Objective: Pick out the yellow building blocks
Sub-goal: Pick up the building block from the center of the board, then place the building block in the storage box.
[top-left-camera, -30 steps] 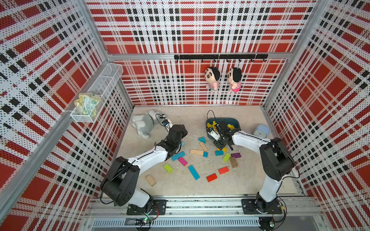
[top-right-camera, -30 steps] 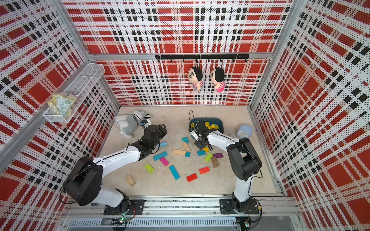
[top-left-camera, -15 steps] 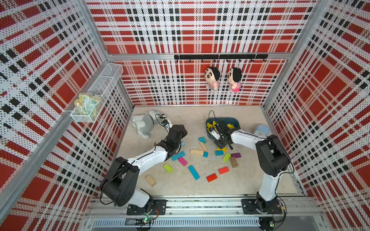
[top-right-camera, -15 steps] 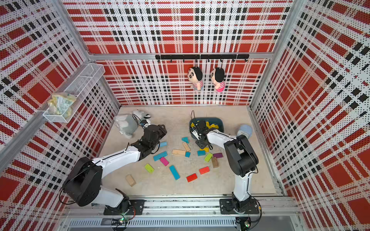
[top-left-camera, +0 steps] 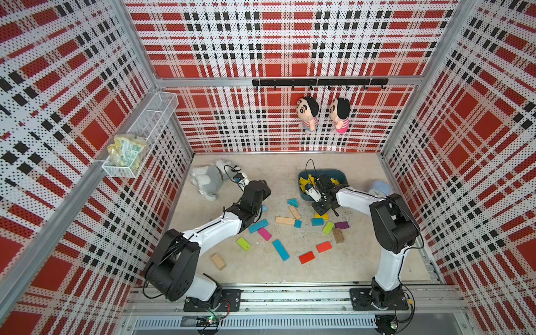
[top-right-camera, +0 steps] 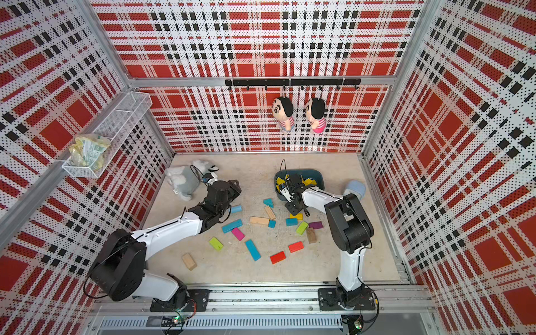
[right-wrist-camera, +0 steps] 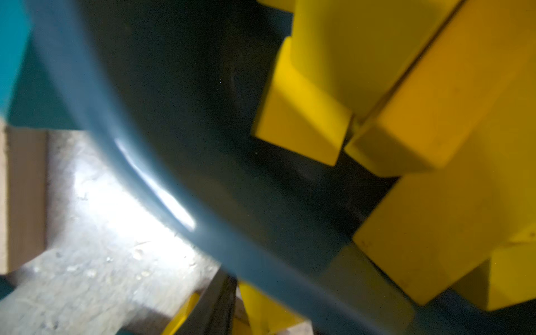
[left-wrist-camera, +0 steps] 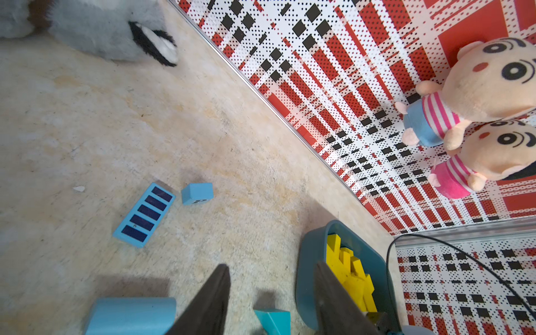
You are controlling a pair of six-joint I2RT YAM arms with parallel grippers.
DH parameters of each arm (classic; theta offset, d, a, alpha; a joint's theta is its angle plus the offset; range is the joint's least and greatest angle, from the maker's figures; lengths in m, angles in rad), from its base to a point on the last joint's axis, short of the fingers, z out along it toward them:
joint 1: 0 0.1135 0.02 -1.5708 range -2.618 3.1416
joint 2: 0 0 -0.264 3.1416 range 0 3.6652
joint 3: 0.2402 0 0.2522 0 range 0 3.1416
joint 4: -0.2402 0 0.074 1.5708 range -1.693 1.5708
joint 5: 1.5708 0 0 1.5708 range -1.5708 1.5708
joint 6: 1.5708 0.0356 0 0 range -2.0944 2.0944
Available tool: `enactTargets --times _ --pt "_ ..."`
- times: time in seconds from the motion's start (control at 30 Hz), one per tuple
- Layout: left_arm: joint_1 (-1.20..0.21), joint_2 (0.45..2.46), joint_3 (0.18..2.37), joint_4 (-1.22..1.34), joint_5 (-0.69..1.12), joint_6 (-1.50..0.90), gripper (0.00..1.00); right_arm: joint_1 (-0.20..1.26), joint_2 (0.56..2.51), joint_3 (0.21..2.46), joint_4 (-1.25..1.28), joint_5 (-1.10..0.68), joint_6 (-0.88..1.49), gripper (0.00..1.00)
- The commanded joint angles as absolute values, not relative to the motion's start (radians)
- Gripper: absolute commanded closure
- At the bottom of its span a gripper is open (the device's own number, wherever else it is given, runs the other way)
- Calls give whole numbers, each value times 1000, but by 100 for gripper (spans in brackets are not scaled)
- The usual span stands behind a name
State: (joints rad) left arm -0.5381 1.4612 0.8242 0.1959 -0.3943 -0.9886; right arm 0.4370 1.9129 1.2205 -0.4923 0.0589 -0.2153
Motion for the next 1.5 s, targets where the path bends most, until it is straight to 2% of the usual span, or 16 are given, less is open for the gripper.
enactTargets --times 0.0,0.27,0.5,0.67,0.83,1.07,1.2,1.47 --pt "-538 1434 810 186 -409 -983 50 429 1947 1218 -502 35 -207 61" --pt "-538 1427 807 184 -413 -985 50 428 1826 1213 -489 35 -246 69" --pt "-539 1423 803 181 -426 -986 50 429 1661 1143 -487 -32 -305 68" --pt "-538 1434 813 181 -426 -985 50 420 1579 1111 -425 -26 -214 68" --pt "-541 1449 828 177 -416 -980 50 410 1598 1156 -364 -54 -69 71" --pt "-540 1436 824 161 -428 -979 50 404 1711 1268 -352 67 132 71" --pt "-541 1428 813 156 -434 -983 50 373 1781 1332 -372 70 241 71" --pt "-540 1422 809 152 -439 -985 50 347 1879 1391 -382 46 308 69"
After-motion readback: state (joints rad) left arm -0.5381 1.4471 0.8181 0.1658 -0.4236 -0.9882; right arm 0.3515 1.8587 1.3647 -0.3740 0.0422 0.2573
